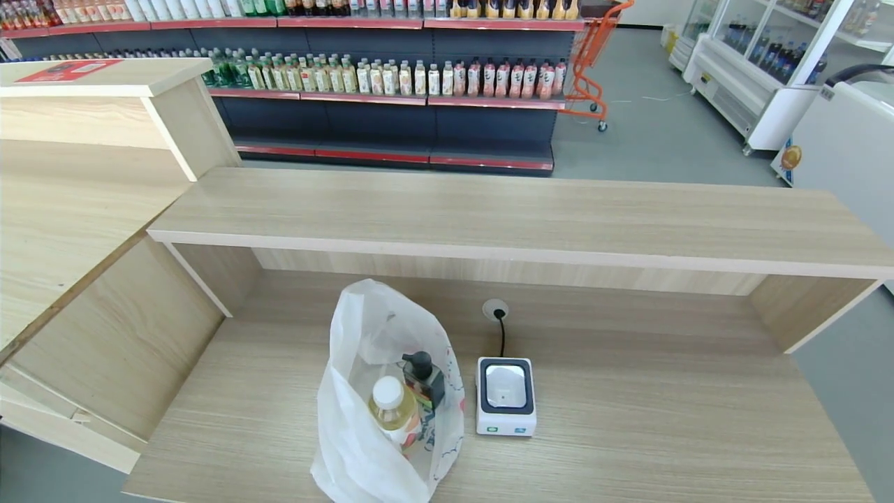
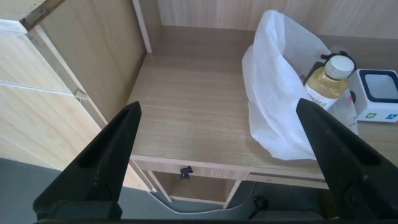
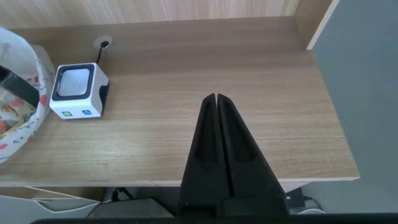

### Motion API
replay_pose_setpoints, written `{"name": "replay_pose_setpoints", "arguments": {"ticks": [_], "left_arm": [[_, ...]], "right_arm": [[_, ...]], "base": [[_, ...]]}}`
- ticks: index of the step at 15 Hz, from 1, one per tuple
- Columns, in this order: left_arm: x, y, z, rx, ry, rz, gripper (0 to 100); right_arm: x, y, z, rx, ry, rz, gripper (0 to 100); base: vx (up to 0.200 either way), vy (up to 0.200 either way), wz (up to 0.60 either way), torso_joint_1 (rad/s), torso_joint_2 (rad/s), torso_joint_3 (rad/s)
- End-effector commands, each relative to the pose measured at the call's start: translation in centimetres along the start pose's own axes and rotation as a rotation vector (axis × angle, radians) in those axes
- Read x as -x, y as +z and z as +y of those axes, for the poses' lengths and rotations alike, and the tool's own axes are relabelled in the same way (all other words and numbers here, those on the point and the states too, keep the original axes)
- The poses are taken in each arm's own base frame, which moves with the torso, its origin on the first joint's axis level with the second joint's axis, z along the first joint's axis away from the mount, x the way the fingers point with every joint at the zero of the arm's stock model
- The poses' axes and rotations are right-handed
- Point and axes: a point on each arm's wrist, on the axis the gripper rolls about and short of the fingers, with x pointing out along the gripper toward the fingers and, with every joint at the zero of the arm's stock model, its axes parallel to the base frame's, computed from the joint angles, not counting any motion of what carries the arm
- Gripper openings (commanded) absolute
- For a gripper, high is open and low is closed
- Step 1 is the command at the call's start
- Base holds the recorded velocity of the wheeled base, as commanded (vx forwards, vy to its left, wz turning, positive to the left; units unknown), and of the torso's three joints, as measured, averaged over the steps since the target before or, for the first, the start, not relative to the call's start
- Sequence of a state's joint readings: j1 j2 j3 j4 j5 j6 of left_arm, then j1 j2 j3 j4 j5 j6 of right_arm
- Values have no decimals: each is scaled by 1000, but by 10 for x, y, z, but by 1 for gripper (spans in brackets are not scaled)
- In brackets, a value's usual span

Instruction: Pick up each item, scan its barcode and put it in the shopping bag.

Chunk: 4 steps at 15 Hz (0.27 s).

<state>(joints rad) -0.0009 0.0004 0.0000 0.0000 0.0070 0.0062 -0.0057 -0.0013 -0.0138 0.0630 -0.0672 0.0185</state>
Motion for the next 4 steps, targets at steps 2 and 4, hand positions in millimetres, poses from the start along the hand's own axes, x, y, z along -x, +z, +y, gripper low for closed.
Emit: {"name": "replay_pose_setpoints", "arguments": {"ticks": [2, 4], "left_arm": [[0, 0, 0, 0, 0, 0, 100], [0, 0, 0, 0, 0, 0, 100]], "right_arm": [[0, 0, 0, 0, -1, 3, 0], [0, 0, 0, 0, -1, 3, 0]], "base": [[0, 0, 0, 0, 0, 0], [0, 0, 0, 0, 0, 0]]}}
